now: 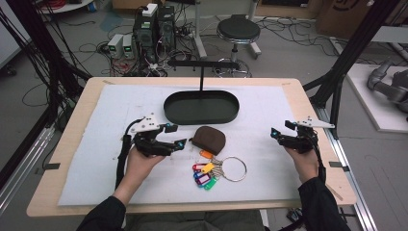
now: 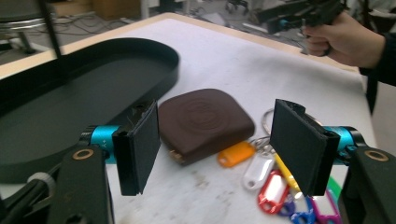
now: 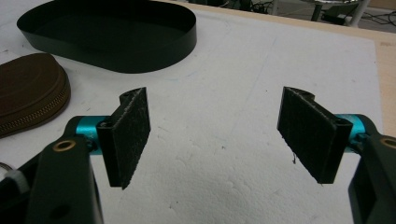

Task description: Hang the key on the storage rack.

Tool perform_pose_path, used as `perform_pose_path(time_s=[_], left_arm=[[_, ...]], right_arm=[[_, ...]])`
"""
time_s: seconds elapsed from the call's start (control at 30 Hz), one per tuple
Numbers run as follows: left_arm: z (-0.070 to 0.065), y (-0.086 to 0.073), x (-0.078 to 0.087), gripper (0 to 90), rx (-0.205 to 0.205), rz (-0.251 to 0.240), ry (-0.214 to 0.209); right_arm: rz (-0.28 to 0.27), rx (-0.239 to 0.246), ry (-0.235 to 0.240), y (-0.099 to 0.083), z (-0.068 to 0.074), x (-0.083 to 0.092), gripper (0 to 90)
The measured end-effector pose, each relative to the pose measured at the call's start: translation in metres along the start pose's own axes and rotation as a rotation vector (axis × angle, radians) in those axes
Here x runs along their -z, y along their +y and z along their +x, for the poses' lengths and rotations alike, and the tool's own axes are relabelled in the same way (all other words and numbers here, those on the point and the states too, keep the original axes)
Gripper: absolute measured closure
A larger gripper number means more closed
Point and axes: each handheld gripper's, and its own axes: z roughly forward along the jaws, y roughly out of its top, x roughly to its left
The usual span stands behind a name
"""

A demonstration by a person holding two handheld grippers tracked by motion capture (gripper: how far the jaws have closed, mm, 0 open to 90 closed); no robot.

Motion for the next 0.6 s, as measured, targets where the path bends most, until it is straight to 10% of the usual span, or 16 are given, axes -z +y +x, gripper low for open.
perform_pose_path(time_s=[0.6], left_arm=[[-0.038, 0.019, -0.096, 42.9, -0.072, 0.141, -0.152]], right_arm=[[0.000, -0.003, -0.001, -0.003, -0.003, 0.002, 26.2]])
